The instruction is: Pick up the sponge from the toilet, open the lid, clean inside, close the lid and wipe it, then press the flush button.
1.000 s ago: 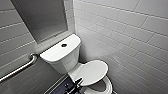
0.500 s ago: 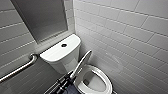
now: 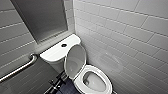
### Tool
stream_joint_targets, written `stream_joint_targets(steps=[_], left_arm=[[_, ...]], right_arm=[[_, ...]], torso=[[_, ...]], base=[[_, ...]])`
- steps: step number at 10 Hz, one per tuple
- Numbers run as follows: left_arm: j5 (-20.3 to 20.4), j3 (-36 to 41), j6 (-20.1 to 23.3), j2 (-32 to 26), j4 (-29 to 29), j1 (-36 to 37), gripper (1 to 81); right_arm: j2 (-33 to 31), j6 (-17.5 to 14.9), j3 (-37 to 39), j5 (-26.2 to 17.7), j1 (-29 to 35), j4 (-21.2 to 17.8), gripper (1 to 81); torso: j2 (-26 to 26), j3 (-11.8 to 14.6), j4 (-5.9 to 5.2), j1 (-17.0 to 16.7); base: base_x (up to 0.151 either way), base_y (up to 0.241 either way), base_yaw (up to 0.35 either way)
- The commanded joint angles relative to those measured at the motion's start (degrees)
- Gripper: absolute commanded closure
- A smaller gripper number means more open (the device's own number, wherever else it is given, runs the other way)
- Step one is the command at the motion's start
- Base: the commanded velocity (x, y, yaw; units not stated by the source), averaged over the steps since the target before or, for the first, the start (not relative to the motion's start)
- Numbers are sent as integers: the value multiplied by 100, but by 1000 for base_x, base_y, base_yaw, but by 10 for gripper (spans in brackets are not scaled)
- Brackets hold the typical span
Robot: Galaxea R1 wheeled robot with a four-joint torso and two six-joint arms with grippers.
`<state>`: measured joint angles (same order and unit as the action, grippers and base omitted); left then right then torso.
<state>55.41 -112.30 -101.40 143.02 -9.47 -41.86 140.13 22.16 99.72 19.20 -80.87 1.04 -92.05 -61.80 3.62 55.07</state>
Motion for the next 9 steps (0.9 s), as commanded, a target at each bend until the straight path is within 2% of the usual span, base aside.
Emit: stream_joint_targets(steps=[1, 4, 7, 9], left_arm=[[58, -301, -100, -317, 37, 402, 10], [-99, -677, -46, -386, -2419, 323, 10], [-381, -1501, -142, -511, -6219, 420, 10], [-390, -1646, -431, -502, -8288, 324, 10]], right_arm=[[-202, -1, -182, -303, 31, 116, 811], [-228, -1, -164, -303, 31, 116, 811], [-237, -19, -138, -312, 57, 167, 811], [-237, -19, -95, -312, 66, 248, 811]], torso=[[0, 0, 0, 0], [0, 0, 0, 0], [0, 0, 0, 0], [0, 0, 0, 0]], base=[[0, 0, 0], [0, 0, 0], [0, 0, 0], [0, 0, 0]])
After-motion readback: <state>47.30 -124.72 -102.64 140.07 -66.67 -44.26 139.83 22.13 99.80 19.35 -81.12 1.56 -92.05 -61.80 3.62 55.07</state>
